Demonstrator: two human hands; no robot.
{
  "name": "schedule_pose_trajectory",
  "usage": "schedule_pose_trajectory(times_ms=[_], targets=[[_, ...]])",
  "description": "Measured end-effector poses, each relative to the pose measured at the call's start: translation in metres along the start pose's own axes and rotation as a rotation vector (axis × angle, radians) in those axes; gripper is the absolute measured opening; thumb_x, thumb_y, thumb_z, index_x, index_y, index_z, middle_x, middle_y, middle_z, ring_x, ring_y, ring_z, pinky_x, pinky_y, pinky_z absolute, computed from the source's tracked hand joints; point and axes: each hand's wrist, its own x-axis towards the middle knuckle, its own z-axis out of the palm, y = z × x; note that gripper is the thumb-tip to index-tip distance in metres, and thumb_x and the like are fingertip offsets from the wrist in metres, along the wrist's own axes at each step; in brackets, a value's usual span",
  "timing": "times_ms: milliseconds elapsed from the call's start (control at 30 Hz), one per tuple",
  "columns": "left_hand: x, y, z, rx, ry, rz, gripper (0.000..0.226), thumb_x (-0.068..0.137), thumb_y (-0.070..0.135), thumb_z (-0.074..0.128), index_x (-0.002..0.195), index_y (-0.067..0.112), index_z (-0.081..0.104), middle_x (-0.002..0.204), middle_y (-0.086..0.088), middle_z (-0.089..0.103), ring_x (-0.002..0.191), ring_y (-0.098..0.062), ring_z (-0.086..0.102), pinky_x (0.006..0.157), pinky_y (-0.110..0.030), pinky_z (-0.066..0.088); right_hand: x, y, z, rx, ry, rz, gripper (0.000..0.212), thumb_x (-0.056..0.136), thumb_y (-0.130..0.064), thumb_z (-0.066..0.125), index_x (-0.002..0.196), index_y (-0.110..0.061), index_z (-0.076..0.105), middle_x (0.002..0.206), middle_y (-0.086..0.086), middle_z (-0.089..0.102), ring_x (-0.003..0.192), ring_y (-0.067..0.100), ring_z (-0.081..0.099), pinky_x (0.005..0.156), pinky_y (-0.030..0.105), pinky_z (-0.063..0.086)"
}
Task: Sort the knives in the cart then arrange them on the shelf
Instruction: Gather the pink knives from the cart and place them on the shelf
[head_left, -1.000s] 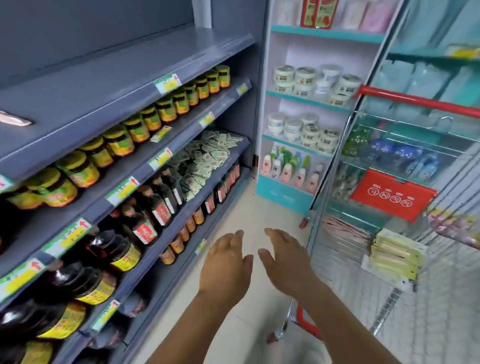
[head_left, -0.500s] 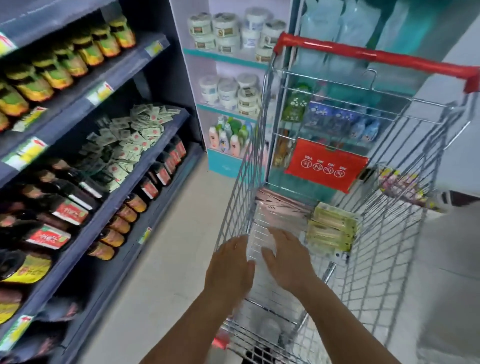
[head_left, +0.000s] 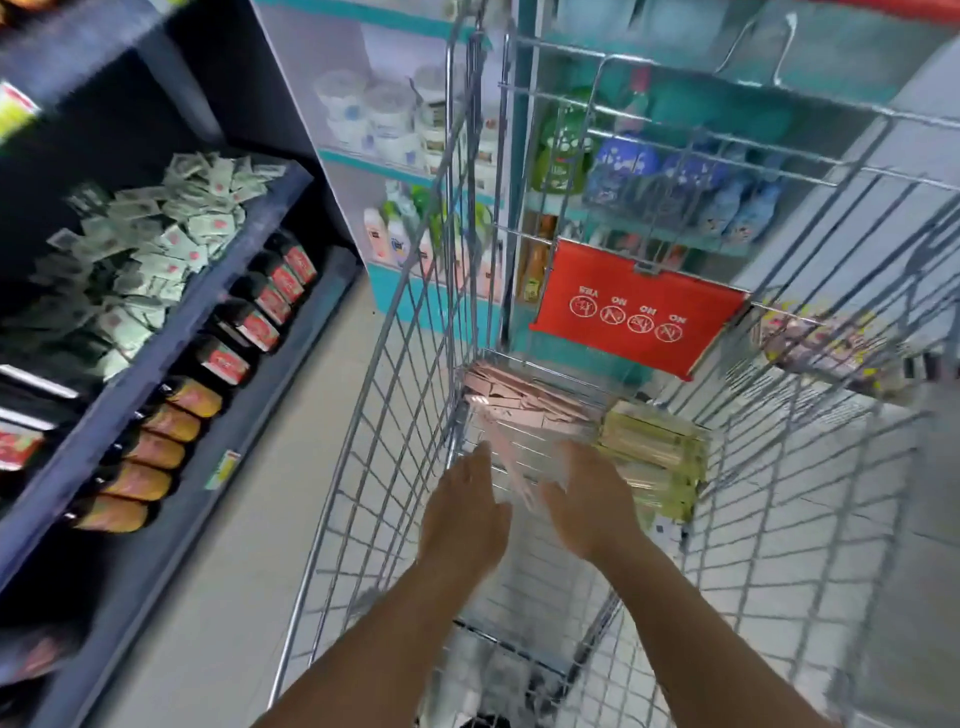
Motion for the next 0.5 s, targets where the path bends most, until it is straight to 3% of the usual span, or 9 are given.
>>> schedule_pose_trajectory(times_ms=[167,300,500], targets=[[0.069,0.000,0.036,0.033,-0.054,-0.023,0.073,0.098,0.033,0.044,0.152,0.020,-0.002,0.159,-0.008,0.010,0.144,-0.027,0.016,0.116,-0.041,0.024,0.063,0.017,0.018,-0.015,-0.004,0.037,0.059,0.091,-0.024,0.046,0.147,-0.018,0.028,0.148,0.007,0.039,0.132,0.026,0.040,0.106,0.038,0.033],[0.106,0.001,0.066,0.068,-0.104,-0.045,0.069,0.101,0.033,0.038,0.152,0.021,-0.006,0.160,-0.009,0.003,0.147,-0.027,0.004,0.118,-0.039,0.015,0.109,0.033,0.039,-0.061,-0.009,0.074,0.055,0.089,-0.020,0.048,0.141,-0.015,0.032,0.136,0.011,0.048,0.121,0.031,0.047,0.098,0.039,0.038],[0.147,-0.015,0.100,0.111,-0.101,-0.011,0.072,0.100,0.034,0.039,0.152,0.021,-0.010,0.160,-0.009,-0.009,0.147,-0.029,-0.002,0.118,-0.039,0.006,0.173,0.052,0.074,-0.152,0.006,0.065,0.053,0.086,-0.017,0.051,0.136,-0.015,0.034,0.136,0.010,0.046,0.126,0.031,0.043,0.105,0.043,0.034]])
